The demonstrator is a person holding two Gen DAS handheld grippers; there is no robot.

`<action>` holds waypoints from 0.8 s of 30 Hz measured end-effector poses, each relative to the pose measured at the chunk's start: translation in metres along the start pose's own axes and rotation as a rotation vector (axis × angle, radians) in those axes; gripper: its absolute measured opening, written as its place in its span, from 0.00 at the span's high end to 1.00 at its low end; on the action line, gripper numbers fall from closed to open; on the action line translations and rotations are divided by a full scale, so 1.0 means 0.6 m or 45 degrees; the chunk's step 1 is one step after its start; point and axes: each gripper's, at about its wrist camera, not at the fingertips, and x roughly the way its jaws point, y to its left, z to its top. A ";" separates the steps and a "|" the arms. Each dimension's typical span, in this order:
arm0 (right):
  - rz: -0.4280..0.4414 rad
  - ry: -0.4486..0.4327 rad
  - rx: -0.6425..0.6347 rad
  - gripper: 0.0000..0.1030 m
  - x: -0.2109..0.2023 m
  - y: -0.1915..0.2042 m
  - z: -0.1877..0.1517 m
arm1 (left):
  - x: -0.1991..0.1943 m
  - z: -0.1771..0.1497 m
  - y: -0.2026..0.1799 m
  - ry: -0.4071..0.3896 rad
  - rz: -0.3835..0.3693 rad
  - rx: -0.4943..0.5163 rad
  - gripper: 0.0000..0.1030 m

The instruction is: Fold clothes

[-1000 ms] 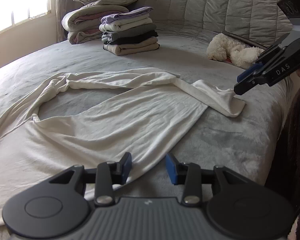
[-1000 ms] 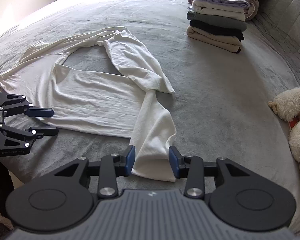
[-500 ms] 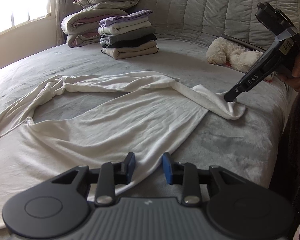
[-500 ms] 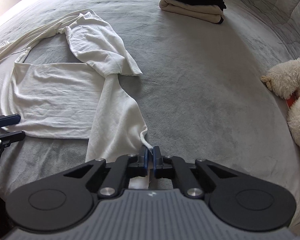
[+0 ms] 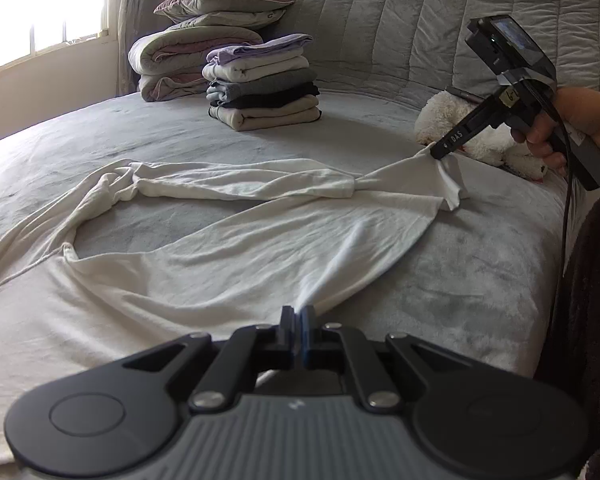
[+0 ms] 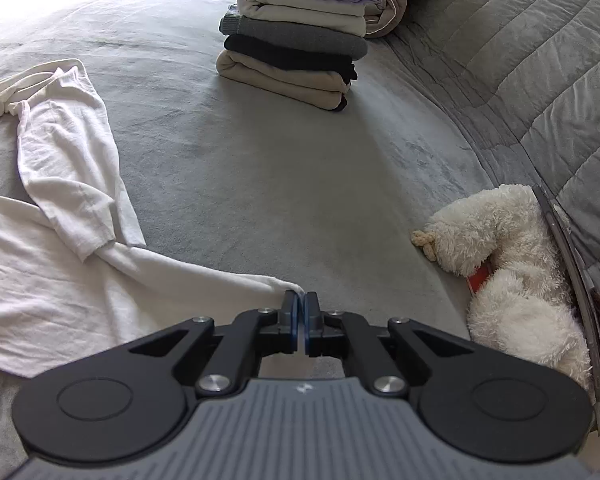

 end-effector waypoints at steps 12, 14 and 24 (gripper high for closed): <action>0.095 0.123 0.189 0.78 0.046 -0.021 0.010 | 0.008 -0.008 -0.006 0.017 0.010 0.048 0.97; 0.116 0.130 0.257 0.59 0.037 -0.037 0.006 | 0.009 -0.009 -0.006 0.013 0.013 0.052 0.96; 0.258 0.233 0.584 0.56 0.021 -0.085 -0.044 | 0.010 -0.012 -0.010 -0.018 0.007 0.061 0.88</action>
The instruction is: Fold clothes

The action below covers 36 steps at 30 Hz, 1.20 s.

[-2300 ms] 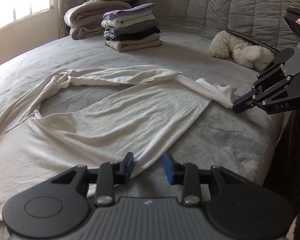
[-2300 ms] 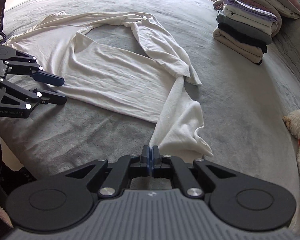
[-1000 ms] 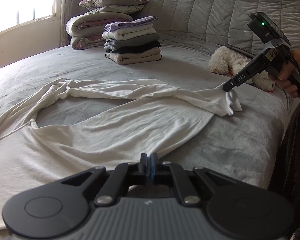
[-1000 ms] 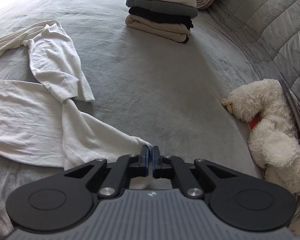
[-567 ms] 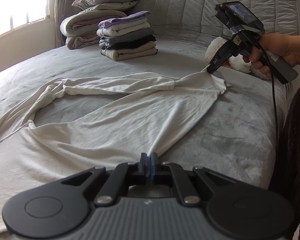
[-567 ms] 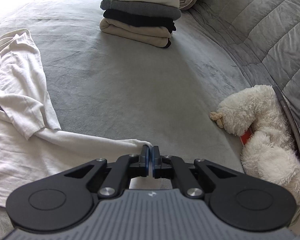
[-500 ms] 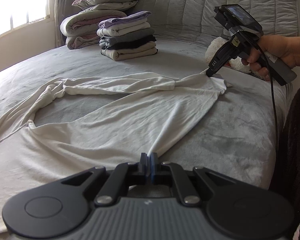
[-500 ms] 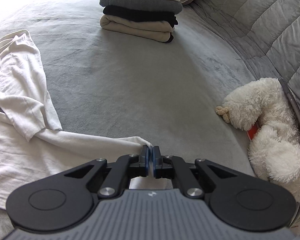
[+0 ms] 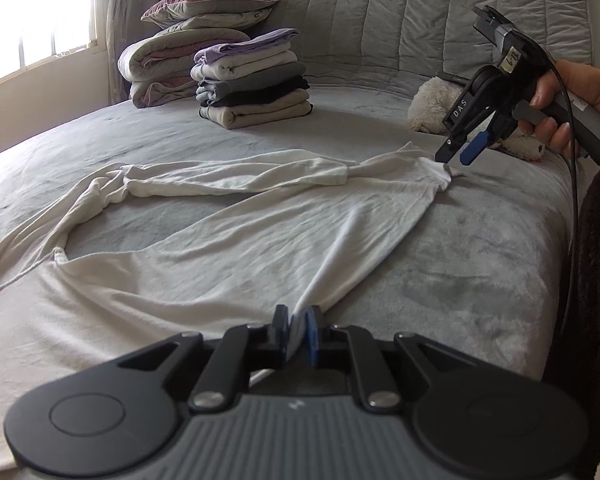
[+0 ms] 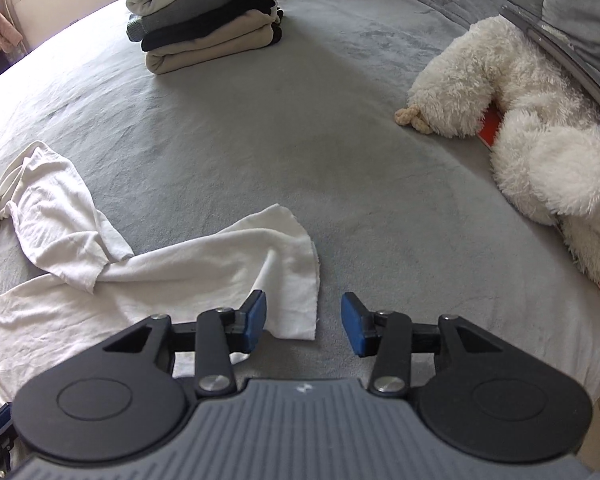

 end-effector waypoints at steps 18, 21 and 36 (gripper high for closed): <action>-0.309 -0.041 -0.146 0.99 -0.025 -0.024 -0.012 | -0.032 0.014 0.006 -0.019 -0.124 -0.085 0.98; -0.366 -0.006 -0.175 1.00 -0.022 -0.030 -0.015 | -0.032 0.011 -0.001 0.034 -0.145 -0.036 0.98; -0.188 -0.093 -0.189 0.59 -0.003 -0.009 0.008 | -0.027 -0.004 -0.016 0.043 -0.155 0.029 0.78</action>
